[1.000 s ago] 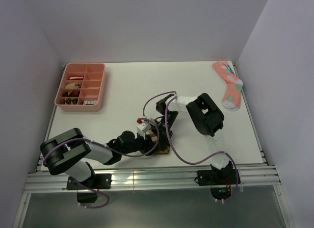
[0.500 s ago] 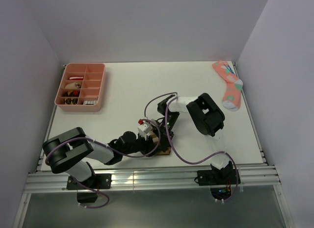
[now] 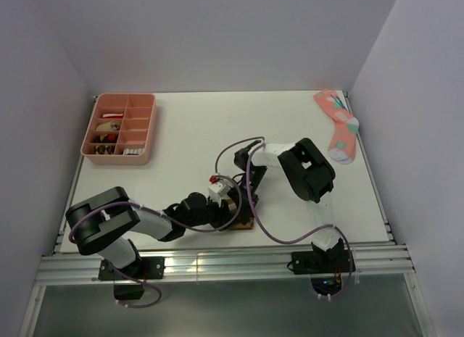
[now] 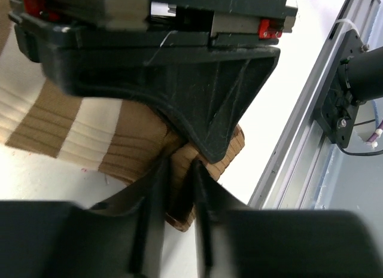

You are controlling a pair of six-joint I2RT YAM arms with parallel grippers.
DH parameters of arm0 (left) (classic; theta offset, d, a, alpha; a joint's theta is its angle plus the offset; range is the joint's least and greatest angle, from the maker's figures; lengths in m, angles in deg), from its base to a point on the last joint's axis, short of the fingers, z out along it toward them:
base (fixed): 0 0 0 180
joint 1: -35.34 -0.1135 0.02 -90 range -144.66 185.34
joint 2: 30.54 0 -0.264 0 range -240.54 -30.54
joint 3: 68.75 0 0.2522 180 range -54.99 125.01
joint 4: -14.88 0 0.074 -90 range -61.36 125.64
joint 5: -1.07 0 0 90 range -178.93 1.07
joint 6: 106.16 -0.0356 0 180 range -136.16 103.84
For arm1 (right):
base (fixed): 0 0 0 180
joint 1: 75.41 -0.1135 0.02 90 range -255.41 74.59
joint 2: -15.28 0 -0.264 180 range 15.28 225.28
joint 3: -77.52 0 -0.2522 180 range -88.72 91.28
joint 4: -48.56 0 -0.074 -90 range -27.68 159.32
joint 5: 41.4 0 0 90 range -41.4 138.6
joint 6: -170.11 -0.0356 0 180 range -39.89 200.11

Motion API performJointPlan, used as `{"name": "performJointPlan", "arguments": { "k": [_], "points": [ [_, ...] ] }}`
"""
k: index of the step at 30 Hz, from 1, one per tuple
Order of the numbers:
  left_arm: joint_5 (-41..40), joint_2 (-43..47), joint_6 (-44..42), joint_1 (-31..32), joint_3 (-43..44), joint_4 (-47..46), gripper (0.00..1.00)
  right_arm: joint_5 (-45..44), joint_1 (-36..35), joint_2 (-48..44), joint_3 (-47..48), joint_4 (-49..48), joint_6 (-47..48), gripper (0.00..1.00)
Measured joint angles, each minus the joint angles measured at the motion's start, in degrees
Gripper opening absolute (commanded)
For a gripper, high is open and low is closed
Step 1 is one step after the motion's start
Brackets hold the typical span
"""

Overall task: Roll the socks
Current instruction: Roll the sock at the center of the board.

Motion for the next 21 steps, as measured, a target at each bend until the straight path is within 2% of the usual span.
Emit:
{"name": "performJointPlan", "arguments": {
  "k": [2, 4, 9, 12, 21],
  "points": [
    [-0.46, 0.00, -0.07, 0.44, 1.27, 2.03, 0.12, -0.57, 0.11, -0.57, -0.57, -0.81, -1.01, 0.20],
    [-1.16, 0.00, 0.02, 0.98, 2.60, 4.28, 0.01, -1.46, 0.24, -1.57, -1.44, -1.73, -2.19, 0.27],
    [-3.85, 0.39, -0.07, 2.67, 6.99, 12.26, 0.00, -4.63, 0.35, -5.22, -3.69, -4.81, -5.07, 0.39],
    [-6.19, 1.01, 0.00, 3.65, 10.54, 19.65, 0.00, -6.62, 0.42, -7.65, -4.50, -7.45, -6.88, 0.43],
    [-10.10, 2.64, 2.14, 4.42, 18.49, 38.25, 0.00, -12.59, 6.03, -17.51, -6.49, -15.85, -15.13, 0.47]
  ]
}}
